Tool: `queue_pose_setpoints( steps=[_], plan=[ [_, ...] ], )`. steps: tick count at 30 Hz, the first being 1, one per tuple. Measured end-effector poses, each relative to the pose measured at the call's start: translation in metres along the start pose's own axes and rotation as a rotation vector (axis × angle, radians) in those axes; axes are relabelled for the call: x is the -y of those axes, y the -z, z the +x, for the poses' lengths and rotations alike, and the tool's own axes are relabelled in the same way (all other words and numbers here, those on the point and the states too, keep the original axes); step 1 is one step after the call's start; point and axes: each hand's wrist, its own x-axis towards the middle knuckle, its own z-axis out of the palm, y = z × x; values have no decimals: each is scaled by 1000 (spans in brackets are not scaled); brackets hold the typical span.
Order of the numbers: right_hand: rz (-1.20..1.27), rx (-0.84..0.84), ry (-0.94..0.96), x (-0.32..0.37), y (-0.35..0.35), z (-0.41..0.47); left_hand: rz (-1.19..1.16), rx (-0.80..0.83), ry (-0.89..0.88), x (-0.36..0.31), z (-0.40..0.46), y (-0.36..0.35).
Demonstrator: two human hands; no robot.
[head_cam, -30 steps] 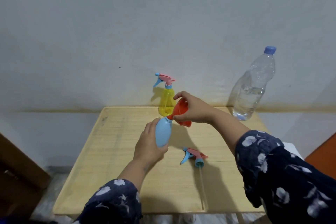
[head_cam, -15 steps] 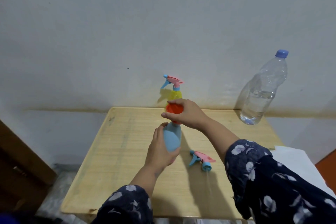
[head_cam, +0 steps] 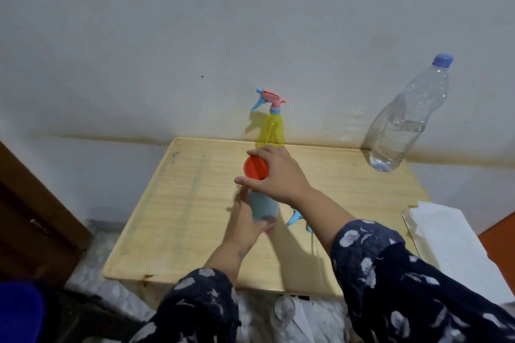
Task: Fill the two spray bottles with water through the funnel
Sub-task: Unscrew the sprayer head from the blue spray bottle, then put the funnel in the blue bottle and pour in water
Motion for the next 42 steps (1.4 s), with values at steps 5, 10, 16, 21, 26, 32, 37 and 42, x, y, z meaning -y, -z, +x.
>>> queue_pose_setpoints(
  steps=[5,10,16,21,26,32,37,42],
  plan=[
    [-76,64,-11,6,8,-3,147,153,-14,-7,0,26],
    [-38,106,-71,14,27,-3,279,127,-20,-28,10,72],
    [54,98,-181,8,64,4,451,74,-198,-85,50,120],
    [-20,116,-335,-18,92,-6,441,172,-316,-141,69,103],
    [-19,63,-481,-52,123,-32,388,293,-389,-185,74,50],
    [14,-45,-617,-105,164,-58,357,388,-465,-228,79,-23],
    [-12,-118,-637,-158,198,-63,314,429,-447,-248,94,-95],
    [0,-162,-617,-219,224,-37,264,426,-362,-251,122,-169]
  ],
)
